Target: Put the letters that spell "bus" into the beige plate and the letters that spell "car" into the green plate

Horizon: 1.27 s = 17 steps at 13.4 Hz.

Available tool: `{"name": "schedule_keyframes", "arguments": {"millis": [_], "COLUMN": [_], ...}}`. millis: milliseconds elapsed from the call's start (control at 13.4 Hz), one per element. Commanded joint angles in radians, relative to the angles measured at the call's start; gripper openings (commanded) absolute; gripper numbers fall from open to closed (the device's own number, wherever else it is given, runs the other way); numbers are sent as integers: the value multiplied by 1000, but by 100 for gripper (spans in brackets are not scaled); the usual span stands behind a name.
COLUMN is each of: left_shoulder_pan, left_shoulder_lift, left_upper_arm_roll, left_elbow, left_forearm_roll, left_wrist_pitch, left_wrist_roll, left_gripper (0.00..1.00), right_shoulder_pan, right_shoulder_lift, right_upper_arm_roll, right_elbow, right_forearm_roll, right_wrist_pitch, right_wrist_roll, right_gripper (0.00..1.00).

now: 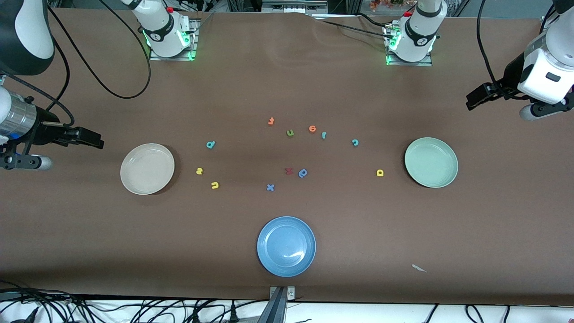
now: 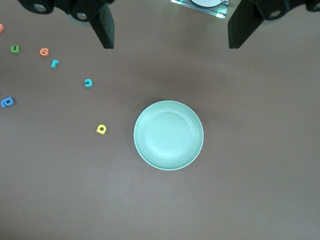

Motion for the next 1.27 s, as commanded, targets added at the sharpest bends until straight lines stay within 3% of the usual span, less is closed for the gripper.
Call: {"name": "schedule_keyframes", "arguments": {"millis": [0,225,374,1198], "left_shoulder_pan": [12,12,12,12], "left_shoulder_lift": [17,17,17,17], "left_upper_arm_roll": [-8,-10,-10,-10], "left_elbow": [36,37,37,36], "left_forearm_roll": [-10,-10,-9,-10], "left_wrist_pitch": [-26,-26,-26,-26], "left_wrist_roll": [1,1,1,1], "left_gripper": [100,100,100,100], "right_shoulder_pan": [-1,-4,-1,6], "right_shoulder_lift": [-11,3,14,20], "right_upper_arm_roll": [-5,-3,1,4], "right_elbow": [1,2,1,-19], "right_forearm_roll": [-13,-16,-67,-79], "right_wrist_pitch": [-16,-4,-2,-13], "right_wrist_roll": [-5,-3,-9,32], "right_gripper": [100,100,100,100]}}
